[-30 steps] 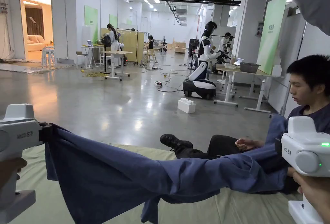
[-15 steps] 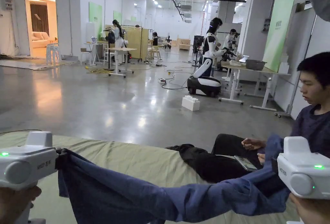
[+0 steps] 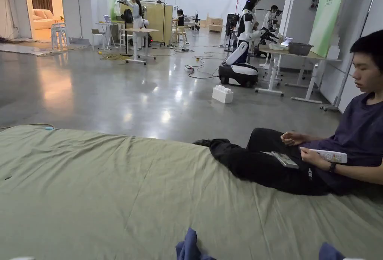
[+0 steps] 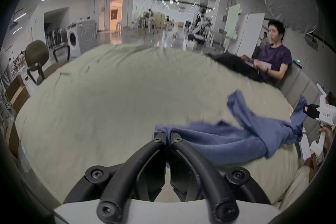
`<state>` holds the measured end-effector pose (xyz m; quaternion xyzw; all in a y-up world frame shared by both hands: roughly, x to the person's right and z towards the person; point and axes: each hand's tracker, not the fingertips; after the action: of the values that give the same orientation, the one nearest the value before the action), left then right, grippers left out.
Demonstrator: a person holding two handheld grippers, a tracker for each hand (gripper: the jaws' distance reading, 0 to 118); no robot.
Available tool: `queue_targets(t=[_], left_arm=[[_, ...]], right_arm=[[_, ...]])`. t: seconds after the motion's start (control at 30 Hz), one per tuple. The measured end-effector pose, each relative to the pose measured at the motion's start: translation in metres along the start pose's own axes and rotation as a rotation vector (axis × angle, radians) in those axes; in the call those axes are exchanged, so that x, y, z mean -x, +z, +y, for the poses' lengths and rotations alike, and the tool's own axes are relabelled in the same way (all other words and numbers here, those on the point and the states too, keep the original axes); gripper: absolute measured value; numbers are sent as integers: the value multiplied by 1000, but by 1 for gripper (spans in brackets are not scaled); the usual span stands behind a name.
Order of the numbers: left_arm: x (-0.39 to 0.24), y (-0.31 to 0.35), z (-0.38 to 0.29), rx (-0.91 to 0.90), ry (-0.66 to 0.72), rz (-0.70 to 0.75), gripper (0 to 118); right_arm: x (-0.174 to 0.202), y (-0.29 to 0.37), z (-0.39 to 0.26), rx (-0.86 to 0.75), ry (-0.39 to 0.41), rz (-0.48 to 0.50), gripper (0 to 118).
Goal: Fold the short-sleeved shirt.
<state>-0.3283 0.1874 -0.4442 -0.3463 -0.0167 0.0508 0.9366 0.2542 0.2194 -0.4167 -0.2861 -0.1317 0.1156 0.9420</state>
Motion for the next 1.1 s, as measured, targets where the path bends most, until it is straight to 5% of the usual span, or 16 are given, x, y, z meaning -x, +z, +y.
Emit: queue_targets(t=[0.33,0.37,0.47,0.53,0.57,0.8,0.9,0.97,1.0,1.1], left_arm=[[7,-17,-70,179,73,31,13],[4,-16,-70,185,60,43,19],[-2,-10,-62,150,33,68,63],[-6,-1,-51,73,34,61,75],[-10,3,-44,38,37,63,75],[-50,45,7,-301,-7,56,75],[-73,59,19,-439,-54,74,67],[-88,67,24,-489,-74,89,29],[-94,68,26,-503,-79,90,13],[-109,75,25,-532,-80,90,3]], right_arm=[[12,-9,-75,138,-55,-11,11],[15,-8,-75,131,-51,-11,20],[20,4,-62,65,-45,-1,83],[27,14,-49,-21,-39,-5,102],[30,21,-41,-62,-35,-2,103],[66,65,16,-316,-53,68,99],[81,80,35,-387,-77,83,61],[89,87,43,-448,-100,86,22],[92,89,46,-458,-102,77,16],[100,94,51,-481,-117,76,5]])
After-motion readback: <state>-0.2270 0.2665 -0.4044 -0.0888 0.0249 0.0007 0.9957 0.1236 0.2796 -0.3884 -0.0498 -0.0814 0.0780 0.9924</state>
